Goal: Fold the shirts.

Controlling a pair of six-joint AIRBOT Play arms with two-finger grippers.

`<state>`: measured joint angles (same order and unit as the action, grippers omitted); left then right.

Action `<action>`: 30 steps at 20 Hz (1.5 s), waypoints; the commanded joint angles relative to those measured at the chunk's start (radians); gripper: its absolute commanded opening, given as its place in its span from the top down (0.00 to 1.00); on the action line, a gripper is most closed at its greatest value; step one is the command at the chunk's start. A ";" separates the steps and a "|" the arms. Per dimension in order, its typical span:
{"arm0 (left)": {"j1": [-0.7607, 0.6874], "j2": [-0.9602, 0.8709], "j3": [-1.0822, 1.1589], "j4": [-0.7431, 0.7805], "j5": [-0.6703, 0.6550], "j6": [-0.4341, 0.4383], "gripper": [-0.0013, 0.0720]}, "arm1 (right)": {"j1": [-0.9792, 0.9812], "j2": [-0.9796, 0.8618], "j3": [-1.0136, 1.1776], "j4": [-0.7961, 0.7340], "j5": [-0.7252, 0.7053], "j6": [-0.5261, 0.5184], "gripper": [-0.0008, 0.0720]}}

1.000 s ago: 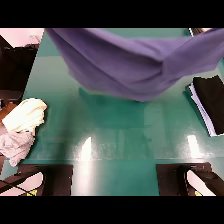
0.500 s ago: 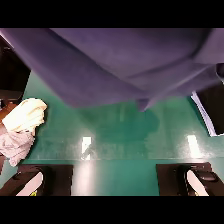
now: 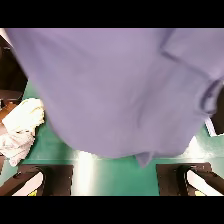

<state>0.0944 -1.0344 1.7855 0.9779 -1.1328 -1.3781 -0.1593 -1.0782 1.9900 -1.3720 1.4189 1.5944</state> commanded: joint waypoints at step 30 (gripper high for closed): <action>0.232 -0.333 -0.746 0.019 -0.233 0.183 0.34 | 0.010 -0.144 -0.772 0.225 0.022 -0.194 0.49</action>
<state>0.2943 -1.4559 1.2655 0.9577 -1.3697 -1.2167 -0.1493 -1.3277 1.3972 -1.2026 1.4433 1.4254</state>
